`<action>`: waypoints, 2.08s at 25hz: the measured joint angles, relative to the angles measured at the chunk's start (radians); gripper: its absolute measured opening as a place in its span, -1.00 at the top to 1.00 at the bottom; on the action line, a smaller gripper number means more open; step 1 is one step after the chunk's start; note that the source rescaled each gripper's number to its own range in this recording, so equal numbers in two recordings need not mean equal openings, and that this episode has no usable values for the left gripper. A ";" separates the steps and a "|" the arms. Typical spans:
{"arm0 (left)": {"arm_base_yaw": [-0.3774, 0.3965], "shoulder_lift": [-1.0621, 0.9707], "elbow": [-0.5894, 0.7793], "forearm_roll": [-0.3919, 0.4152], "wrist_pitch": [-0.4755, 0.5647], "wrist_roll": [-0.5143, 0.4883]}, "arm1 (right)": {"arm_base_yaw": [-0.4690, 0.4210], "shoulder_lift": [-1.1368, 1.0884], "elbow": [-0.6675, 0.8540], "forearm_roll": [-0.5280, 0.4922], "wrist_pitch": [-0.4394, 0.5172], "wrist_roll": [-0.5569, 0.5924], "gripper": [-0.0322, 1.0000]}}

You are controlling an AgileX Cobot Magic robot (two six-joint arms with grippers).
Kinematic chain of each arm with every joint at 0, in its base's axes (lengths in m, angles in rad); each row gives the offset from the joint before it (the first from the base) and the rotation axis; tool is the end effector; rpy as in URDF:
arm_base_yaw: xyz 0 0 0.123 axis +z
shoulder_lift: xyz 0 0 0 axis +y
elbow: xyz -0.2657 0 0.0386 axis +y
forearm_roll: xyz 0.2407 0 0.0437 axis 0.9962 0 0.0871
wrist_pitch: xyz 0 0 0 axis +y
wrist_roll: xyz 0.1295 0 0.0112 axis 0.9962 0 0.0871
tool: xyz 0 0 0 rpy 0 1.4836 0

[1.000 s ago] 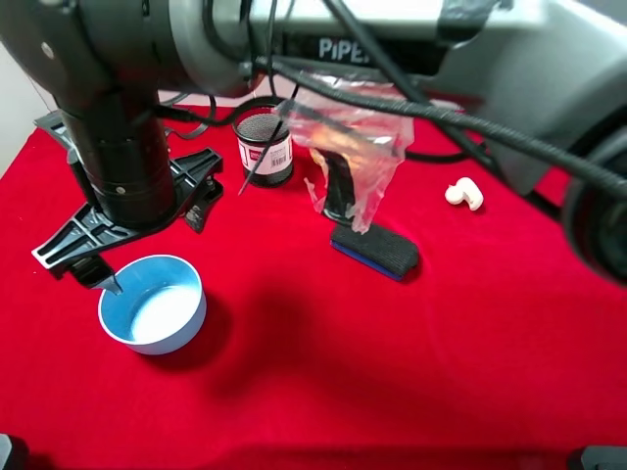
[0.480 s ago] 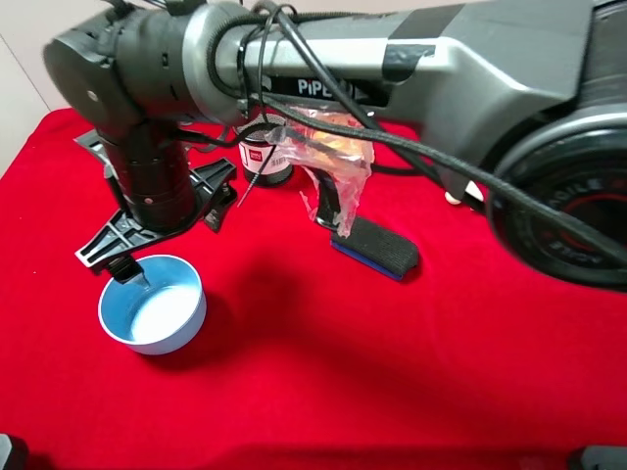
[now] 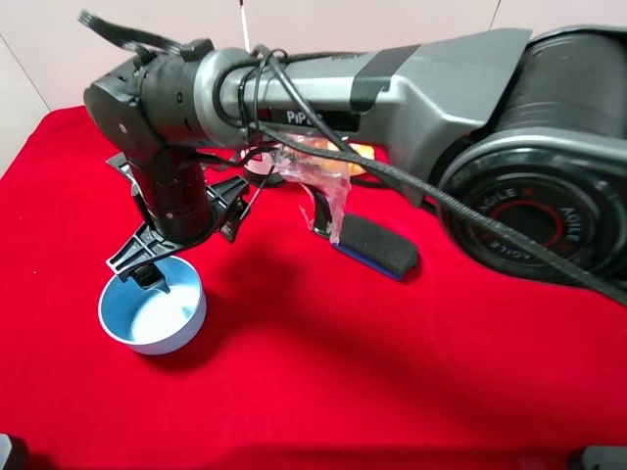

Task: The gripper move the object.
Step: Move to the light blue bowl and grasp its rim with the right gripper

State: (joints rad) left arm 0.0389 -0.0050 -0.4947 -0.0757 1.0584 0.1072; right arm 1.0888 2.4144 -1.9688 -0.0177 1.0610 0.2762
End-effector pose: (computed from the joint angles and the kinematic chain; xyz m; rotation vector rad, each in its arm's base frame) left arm 0.0403 -0.0070 0.2551 0.0730 2.0387 0.0009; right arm 0.2241 0.4241 0.0780 -1.2005 2.7618 0.1252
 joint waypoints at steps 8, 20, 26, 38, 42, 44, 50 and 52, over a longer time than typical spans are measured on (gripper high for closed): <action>0.000 0.000 0.000 0.000 0.000 0.000 | -0.009 0.045 0.000 0.010 -0.003 -0.001 -1.00; 0.000 0.000 0.000 0.000 0.000 0.000 | -0.009 0.057 0.000 0.018 -0.006 -0.002 -0.70; 0.000 0.000 0.000 0.000 0.000 0.000 | -0.009 0.057 0.000 0.018 -0.006 -0.004 -0.24; 0.000 0.000 0.000 0.000 0.000 0.000 | -0.009 0.057 0.000 0.023 -0.005 -0.004 0.86; 0.000 0.000 0.000 0.000 0.000 0.000 | -0.009 0.057 0.000 0.024 -0.005 -0.004 0.94; 0.000 0.000 0.000 0.000 0.000 0.000 | -0.009 0.057 0.000 0.024 -0.005 -0.004 0.94; 0.000 0.000 0.000 0.000 0.000 0.000 | -0.009 0.057 0.000 0.024 -0.005 -0.004 0.94; 0.000 0.000 0.000 0.000 0.000 0.000 | -0.009 0.057 0.000 0.024 -0.005 -0.004 0.94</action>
State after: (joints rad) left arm 0.0389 -0.0050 -0.4947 -0.0757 1.0584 0.1072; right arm 1.0802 2.4715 -1.9688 0.0062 1.0562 0.2724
